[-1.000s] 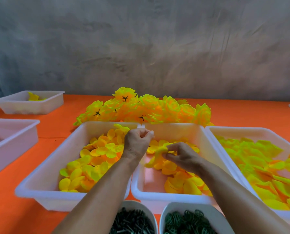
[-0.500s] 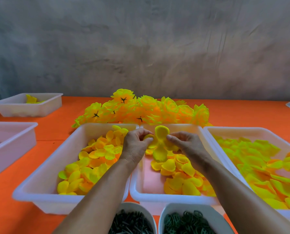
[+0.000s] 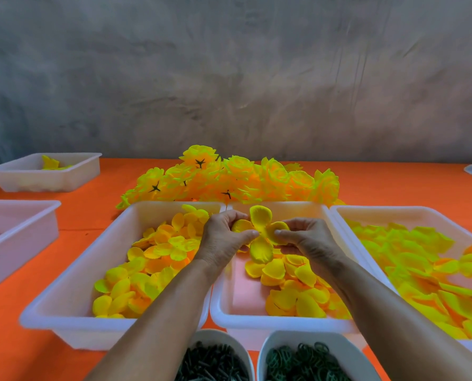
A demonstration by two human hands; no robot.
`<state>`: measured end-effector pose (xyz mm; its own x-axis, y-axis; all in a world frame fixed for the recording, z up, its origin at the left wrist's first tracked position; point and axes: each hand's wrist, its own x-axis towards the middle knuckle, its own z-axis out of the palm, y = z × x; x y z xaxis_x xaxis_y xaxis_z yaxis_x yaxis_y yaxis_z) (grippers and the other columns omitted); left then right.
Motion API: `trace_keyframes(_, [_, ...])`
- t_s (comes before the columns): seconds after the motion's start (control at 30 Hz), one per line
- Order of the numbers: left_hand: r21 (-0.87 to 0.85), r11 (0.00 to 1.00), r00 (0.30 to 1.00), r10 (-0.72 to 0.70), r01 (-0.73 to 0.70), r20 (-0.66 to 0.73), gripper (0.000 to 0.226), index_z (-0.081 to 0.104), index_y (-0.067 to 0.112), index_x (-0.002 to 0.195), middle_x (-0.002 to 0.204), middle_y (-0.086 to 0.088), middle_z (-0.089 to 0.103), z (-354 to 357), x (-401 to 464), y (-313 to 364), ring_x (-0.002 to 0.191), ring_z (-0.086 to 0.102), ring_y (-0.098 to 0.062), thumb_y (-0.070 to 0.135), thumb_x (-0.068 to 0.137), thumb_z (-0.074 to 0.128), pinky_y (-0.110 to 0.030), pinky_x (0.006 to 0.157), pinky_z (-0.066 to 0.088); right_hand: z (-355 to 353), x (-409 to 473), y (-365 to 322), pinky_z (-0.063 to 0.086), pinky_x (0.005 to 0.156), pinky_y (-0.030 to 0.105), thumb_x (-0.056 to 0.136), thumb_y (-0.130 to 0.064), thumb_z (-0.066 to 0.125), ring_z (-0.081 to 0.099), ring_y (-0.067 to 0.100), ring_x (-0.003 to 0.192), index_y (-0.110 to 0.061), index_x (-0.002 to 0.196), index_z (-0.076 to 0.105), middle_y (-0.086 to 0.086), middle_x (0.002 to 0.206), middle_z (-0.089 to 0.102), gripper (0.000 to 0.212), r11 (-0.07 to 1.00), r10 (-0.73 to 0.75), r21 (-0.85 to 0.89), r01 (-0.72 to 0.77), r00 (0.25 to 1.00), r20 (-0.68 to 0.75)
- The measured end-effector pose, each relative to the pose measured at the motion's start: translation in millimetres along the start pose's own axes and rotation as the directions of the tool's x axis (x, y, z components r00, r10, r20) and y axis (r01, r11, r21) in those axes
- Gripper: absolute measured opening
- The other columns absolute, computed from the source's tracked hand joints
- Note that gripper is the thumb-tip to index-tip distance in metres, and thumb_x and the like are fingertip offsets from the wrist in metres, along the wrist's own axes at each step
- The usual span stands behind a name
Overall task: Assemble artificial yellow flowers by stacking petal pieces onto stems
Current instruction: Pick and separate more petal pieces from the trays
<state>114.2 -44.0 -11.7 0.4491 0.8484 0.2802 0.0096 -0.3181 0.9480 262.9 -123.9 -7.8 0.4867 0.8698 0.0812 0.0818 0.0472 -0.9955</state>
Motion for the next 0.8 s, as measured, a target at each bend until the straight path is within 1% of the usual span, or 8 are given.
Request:
trace_keyframes(0.13, [0.003,1.0,1.0,0.0,0.0,0.013,0.029,0.063,0.017,0.092,0.083,-0.011,0.068,-0.4,0.9,-0.7,0.068,0.065,-0.017,0.002,0.071,0.078,-0.027,0.053,0.053,-0.4,-0.7,0.2,0.048,0.045,0.02,0.077,-0.006,0.073,0.068,0.015,0.055,-0.009,0.08,0.069,0.004,0.067,0.071,0.006,1.0,-0.005,0.006,0.005,1.0,0.003])
trace_keyframes(0.23, [-0.001,1.0,1.0,0.004,-0.004,0.021,0.03,0.063,0.016,0.093,0.084,-0.011,0.069,-0.7,-0.1,0.0,0.072,0.066,-0.018,0.001,0.071,0.078,-0.029,0.056,0.054,0.8,-1.7,0.3,0.052,0.05,0.022,0.078,-0.011,0.073,0.069,0.015,0.061,-0.007,0.085,0.069,0.006,0.072,0.073,0.009,0.999,0.009,0.036,-0.011,0.999,0.04])
trace_keyframes(0.33, [-0.043,0.999,1.0,0.008,-0.008,0.005,0.028,0.064,0.013,0.095,0.082,-0.01,0.068,-1.9,-0.9,0.8,0.071,0.065,-0.016,-0.002,0.074,0.075,-0.027,0.053,0.052,1.1,-0.8,-2.9,0.054,0.06,0.024,0.083,-0.01,0.067,0.069,0.018,0.073,-0.004,0.096,0.069,0.011,0.085,0.072,0.014,0.989,0.03,0.141,-0.042,0.996,0.087])
trace_keyframes(0.4, [-0.062,0.998,1.0,0.017,-0.016,0.014,0.026,0.065,0.011,0.095,0.083,-0.01,0.069,-2.1,-1.7,1.2,0.07,0.065,-0.016,-0.003,0.075,0.073,-0.025,0.053,0.052,0.5,-0.5,-5.8,0.054,0.062,0.024,0.084,-0.005,0.064,0.068,0.018,0.076,-0.004,0.099,0.068,0.012,0.087,0.072,0.016,0.973,0.048,0.217,-0.075,0.991,0.125])
trace_keyframes(0.5, [-0.09,0.996,0.999,0.024,-0.021,0.024,0.022,0.066,0.014,0.092,0.082,-0.01,0.07,-1.4,-2.0,2.0,0.071,0.065,-0.017,0.0,0.076,0.073,-0.028,0.055,0.053,-0.9,-0.3,-6.1,0.055,0.059,0.022,0.084,0.001,0.061,0.07,0.015,0.07,-0.004,0.098,0.067,0.009,0.081,0.073,0.015,0.953,0.063,0.285,-0.103,0.987,0.147])
trace_keyframes(0.63, [-0.088,0.996,1.0,0.025,-0.027,-0.019,0.01,0.068,0.019,0.085,0.079,-0.002,0.07,-0.3,-0.2,2.4,0.073,0.063,-0.016,0.014,0.079,0.075,-0.036,0.065,0.054,-1.6,-0.8,-5.2,0.054,0.056,0.02,0.081,-0.002,0.066,0.07,0.015,0.066,-0.007,0.091,0.069,0.008,0.076,0.073,0.012,0.971,0.043,0.226,-0.075,0.988,0.147])
trace_keyframes(0.73, [-0.085,0.996,0.999,0.034,-0.036,-0.023,0.009,0.067,0.016,0.084,0.078,-0.004,0.067,-0.8,1.0,0.8,0.073,0.061,-0.017,0.007,0.082,0.07,-0.034,0.063,0.052,-1.7,0.1,-4.1,0.052,0.053,0.02,0.077,-0.007,0.071,0.069,0.015,0.064,-0.008,0.088,0.069,0.008,0.075,0.073,0.011,0.981,0.033,0.184,-0.056,0.991,0.13])
trace_keyframes(0.8, [-0.065,0.997,0.999,0.044,-0.044,-0.013,0.013,0.065,0.015,0.083,0.08,-0.005,0.067,-1.2,1.1,0.6,0.074,0.06,-0.016,0.002,0.082,0.068,-0.033,0.067,0.051,-2.1,0.4,-3.1,0.049,0.048,0.02,0.075,-0.015,0.074,0.065,0.011,0.054,-0.007,0.083,0.068,0.007,0.068,0.071,0.012,0.985,0.047,0.161,-0.06,0.995,0.085])
